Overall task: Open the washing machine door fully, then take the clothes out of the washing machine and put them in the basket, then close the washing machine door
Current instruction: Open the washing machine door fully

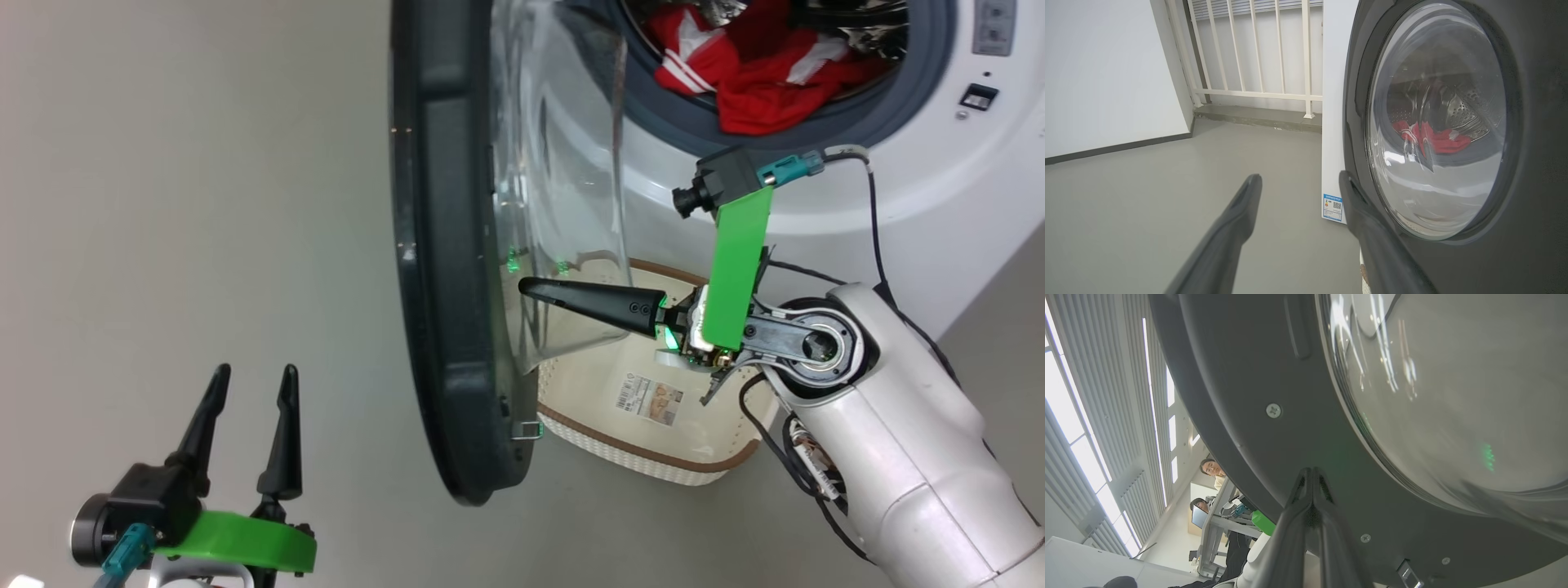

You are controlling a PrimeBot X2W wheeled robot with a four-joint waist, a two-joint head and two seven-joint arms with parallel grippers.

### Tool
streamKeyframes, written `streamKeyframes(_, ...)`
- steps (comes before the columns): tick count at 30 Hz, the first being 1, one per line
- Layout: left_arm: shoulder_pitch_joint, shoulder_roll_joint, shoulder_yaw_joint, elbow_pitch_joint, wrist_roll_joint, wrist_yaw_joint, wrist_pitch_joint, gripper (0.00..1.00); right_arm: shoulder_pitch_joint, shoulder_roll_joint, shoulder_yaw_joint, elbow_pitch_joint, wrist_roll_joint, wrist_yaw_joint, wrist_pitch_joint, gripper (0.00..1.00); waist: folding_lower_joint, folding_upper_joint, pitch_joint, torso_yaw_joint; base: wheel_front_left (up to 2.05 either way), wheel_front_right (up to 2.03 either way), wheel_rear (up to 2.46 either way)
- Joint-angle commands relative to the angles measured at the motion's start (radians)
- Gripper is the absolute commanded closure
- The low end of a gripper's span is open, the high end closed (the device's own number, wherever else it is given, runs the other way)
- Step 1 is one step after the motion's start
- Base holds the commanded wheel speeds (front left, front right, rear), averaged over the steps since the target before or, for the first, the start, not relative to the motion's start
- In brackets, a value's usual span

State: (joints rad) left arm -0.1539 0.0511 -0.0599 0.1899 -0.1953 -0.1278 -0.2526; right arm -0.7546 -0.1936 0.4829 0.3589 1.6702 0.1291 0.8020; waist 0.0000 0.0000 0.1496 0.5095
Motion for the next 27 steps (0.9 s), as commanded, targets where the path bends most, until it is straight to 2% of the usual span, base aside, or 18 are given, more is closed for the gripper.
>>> streamKeyframes(1, -0.035, 0.028, 0.035, -0.019, 0.008, -0.003, -0.009, 0.0, 0.011, 0.011, -0.005, -0.043, -0.017, 0.002, -0.009, 0.78, 0.0, 0.0, -0.004, -0.019, 0.0, 0.0, 0.0)
streamKeyframes(3, -0.035, 0.03, 0.035, -0.02, 0.009, -0.003, -0.009, 0.0, 0.021, 0.005, -0.013, -0.062, -0.023, 0.002, -0.015, 0.53, 0.0, 0.0, -0.005, -0.033, 0.0, 0.0, 0.0)
streamKeyframes(4, -0.035, 0.03, 0.035, -0.02, 0.01, -0.003, -0.009, 0.0, 0.026, 0.0, -0.018, -0.071, -0.027, 0.002, -0.018, 0.22, 0.0, 0.0, -0.006, -0.04, 0.0, 0.0, 0.0)
streamKeyframes(5, -0.035, 0.03, 0.035, -0.021, 0.011, -0.003, -0.009, 0.0, 0.032, -0.004, -0.021, -0.081, -0.031, 0.002, -0.022, 0.0, 0.0, 0.0, -0.007, -0.047, 0.0, 0.0, 0.0)
streamKeyframes(16, -0.03, 0.04, 0.034, -0.019, 0.017, -0.003, -0.009, 0.0, 0.119, -0.07, -0.061, -0.231, -0.137, 0.002, -0.132, 0.0, 0.0, 0.0, -0.019, -0.108, 0.0, 0.0, 0.0)
streamKeyframes(22, -0.031, 0.043, 0.03, -0.018, 0.016, -0.003, -0.009, 0.0, 0.188, -0.133, -0.077, -0.364, -0.273, 0.002, -0.317, 0.0, 0.0, 0.0, -0.024, -0.126, 0.0, 0.0, 0.0)
streamKeyframes(23, -0.029, 0.043, 0.03, -0.018, 0.016, -0.003, -0.009, 0.0, 0.215, -0.163, -0.073, -0.394, -0.319, 0.002, -0.389, 0.0, 0.0, 0.0, -0.027, -0.131, 0.0, 0.0, 0.0)
streamKeyframes(27, -0.023, 0.044, 0.035, -0.02, 0.017, -0.003, -0.009, 0.0, 0.262, -0.231, -0.061, -0.422, -0.417, 0.002, -0.55, 0.0, 0.0, 0.0, -0.035, -0.139, 0.0, 0.0, 0.0)
